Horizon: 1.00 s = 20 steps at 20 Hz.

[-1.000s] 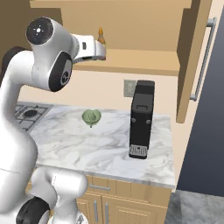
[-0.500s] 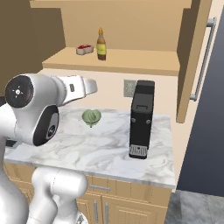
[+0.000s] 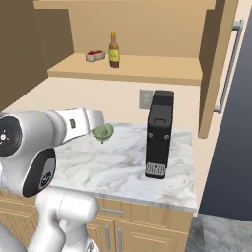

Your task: Pick the honey bottle and bar from the counter and place them in the cabinets closest to them.

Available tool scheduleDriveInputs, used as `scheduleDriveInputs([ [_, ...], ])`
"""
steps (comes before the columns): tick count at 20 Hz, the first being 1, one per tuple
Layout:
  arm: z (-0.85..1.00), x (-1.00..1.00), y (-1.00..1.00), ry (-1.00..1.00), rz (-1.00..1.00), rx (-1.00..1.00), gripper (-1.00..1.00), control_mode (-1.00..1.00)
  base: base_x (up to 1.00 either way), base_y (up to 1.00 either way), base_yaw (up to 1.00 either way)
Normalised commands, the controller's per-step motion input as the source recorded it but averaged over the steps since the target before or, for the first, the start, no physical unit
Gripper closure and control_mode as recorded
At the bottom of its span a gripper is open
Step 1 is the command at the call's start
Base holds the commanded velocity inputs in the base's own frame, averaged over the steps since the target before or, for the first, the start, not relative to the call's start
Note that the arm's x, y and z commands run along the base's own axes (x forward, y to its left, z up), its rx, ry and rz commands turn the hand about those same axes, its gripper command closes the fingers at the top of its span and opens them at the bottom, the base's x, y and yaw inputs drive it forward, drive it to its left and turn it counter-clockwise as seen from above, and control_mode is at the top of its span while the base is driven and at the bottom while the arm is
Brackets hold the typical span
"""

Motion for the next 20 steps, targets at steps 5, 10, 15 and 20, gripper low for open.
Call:
scheduleDriveInputs([
  [5, 0.00, -0.16, 0.00, 0.00, 0.02, -0.01, -1.00, -1.00, 0.00, 0.00, 0.00],
  [10, 0.00, 0.00, 0.00, 0.00, 0.00, 0.00, -1.00, 1.00, -0.37, -0.02, 0.01],
  [15, 0.00, 0.00, 0.00, 0.00, 0.00, 0.00, -1.00, 1.00, -0.58, 0.08, 0.04],
  [20, 0.00, 0.00, 0.00, 0.00, 0.00, 0.00, -1.00, 1.00, -0.31, 0.42, 0.02],
])
